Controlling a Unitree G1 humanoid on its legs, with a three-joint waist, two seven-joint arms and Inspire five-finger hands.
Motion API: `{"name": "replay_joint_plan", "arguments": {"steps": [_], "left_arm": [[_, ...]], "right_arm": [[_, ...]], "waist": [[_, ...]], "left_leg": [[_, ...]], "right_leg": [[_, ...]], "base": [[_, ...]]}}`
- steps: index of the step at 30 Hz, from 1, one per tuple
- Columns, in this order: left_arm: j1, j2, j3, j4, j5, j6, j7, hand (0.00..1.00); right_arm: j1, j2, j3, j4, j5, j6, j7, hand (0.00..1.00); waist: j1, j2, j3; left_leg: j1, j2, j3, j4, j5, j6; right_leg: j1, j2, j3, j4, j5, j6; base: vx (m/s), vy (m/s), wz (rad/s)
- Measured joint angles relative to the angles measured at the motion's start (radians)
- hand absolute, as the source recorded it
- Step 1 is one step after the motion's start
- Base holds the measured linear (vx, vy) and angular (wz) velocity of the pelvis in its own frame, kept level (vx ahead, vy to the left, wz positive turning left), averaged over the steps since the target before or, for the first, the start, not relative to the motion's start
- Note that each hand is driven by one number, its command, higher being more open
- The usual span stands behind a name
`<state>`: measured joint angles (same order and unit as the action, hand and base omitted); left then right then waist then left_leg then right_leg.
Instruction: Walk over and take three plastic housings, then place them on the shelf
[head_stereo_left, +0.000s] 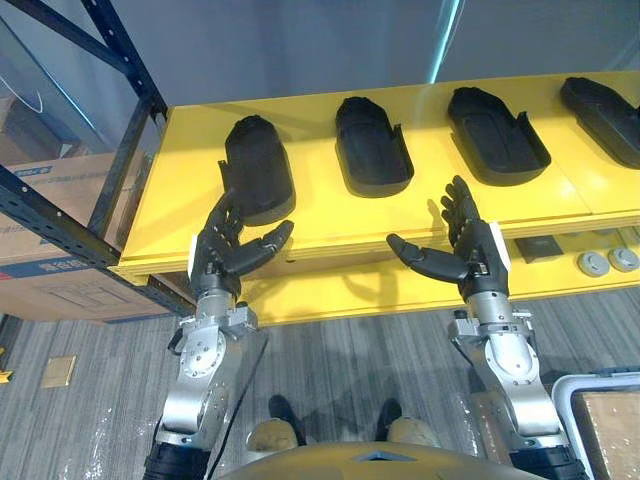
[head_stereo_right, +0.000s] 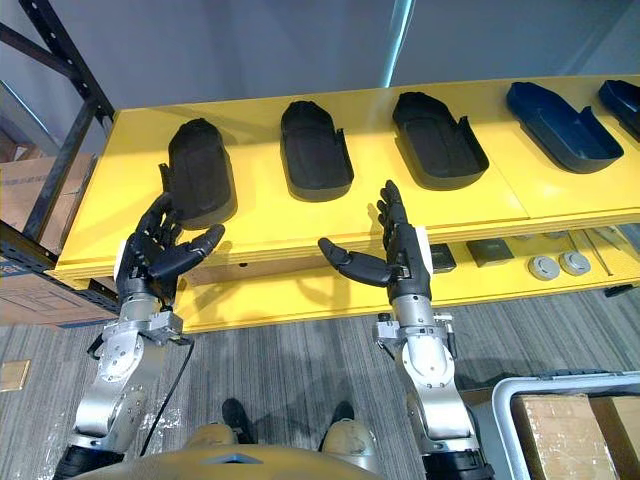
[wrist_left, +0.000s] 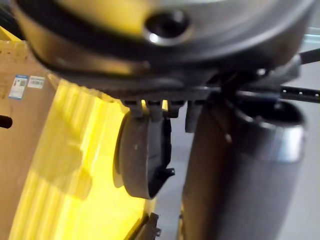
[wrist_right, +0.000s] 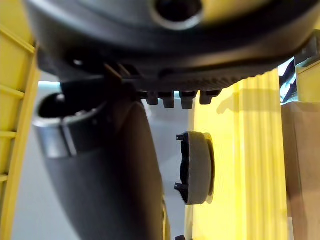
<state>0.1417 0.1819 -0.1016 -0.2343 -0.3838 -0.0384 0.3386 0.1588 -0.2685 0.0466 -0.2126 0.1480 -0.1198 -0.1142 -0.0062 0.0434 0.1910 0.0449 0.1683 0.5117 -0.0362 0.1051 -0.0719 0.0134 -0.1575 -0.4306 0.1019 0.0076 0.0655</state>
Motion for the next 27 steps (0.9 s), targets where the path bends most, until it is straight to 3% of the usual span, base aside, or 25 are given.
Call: {"name": "replay_joint_plan", "arguments": {"steps": [27], "left_arm": [[-0.104,-0.007,0.112,0.113,0.081,-0.001,0.081,1.0]], "right_arm": [[-0.01,0.0,0.005,0.001,0.029,0.019,0.048,1.0]], "waist": [[-0.016,-0.006,0.021]], "left_leg": [[0.034,0.0,0.043,0.0,-0.01,-0.003]], "right_leg": [[0.004,0.003,0.045,0.0,0.004,0.003]], "base": [[0.0,0.011,-0.04]]}}
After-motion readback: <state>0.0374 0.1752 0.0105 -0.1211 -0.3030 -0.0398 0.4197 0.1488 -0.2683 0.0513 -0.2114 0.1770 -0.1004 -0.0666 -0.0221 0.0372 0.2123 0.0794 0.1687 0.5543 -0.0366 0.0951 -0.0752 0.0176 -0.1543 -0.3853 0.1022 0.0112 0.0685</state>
